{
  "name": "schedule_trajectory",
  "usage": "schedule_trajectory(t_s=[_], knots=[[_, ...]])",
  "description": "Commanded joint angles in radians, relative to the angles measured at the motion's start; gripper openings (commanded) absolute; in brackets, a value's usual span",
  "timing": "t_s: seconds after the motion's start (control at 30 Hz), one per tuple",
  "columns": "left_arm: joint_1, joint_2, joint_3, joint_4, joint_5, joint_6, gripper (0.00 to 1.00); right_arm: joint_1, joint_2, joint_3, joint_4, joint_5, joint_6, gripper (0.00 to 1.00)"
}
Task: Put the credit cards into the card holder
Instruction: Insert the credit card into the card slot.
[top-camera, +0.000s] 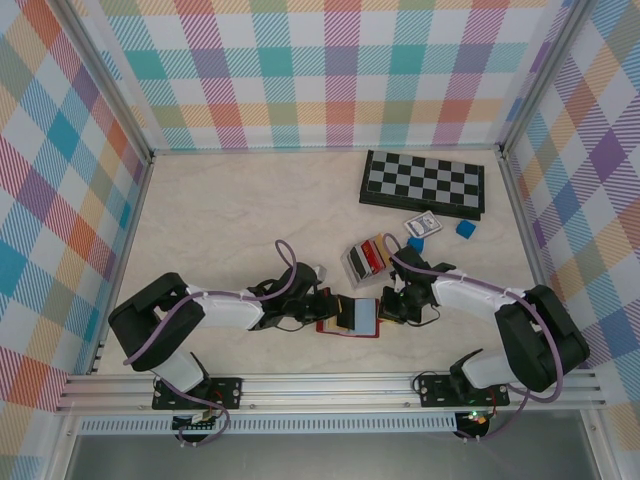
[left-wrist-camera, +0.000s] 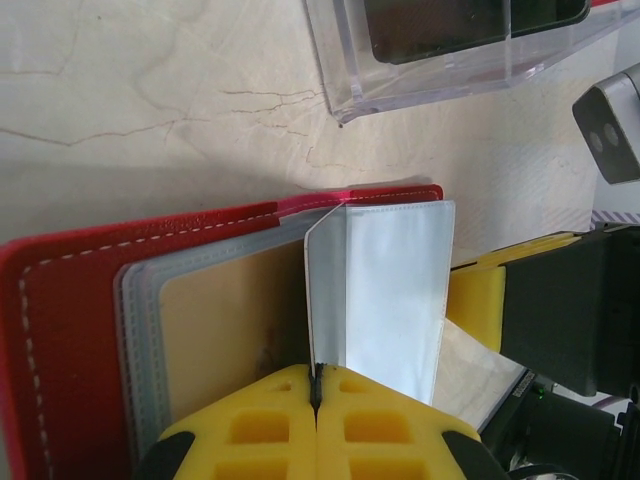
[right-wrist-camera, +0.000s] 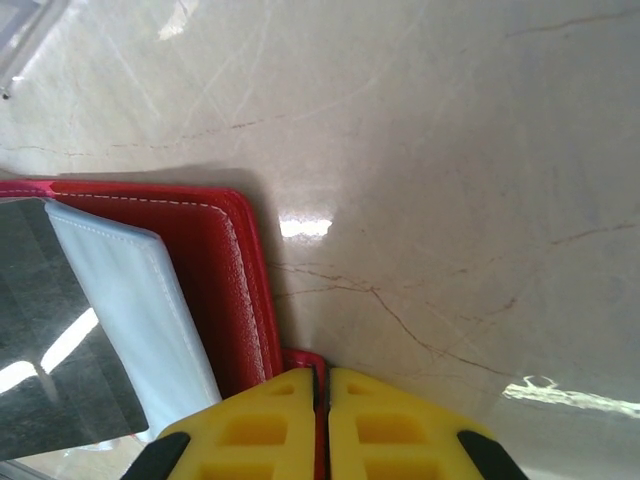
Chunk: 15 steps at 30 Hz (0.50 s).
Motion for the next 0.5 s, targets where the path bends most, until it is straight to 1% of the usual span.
schedule_trajectory(t_s=[0.0, 0.03, 0.2, 0.47], knots=[[-0.025, -0.023, -0.027, -0.098, 0.004, 0.014, 0.00, 0.010, 0.016, -0.031, 0.035, -0.018, 0.021, 0.06], [-0.025, -0.026, -0.025, -0.112, -0.002, 0.017, 0.00, 0.010, 0.018, -0.028, 0.033, -0.020, 0.019, 0.06], [-0.027, 0.017, -0.002, -0.073, 0.015, 0.019, 0.00, 0.010, 0.022, -0.035, 0.056, -0.043, 0.022, 0.05], [-0.036, 0.069, 0.045, -0.047, -0.002, 0.006, 0.01, 0.010, 0.029, -0.040, 0.073, -0.061, 0.030, 0.05]])
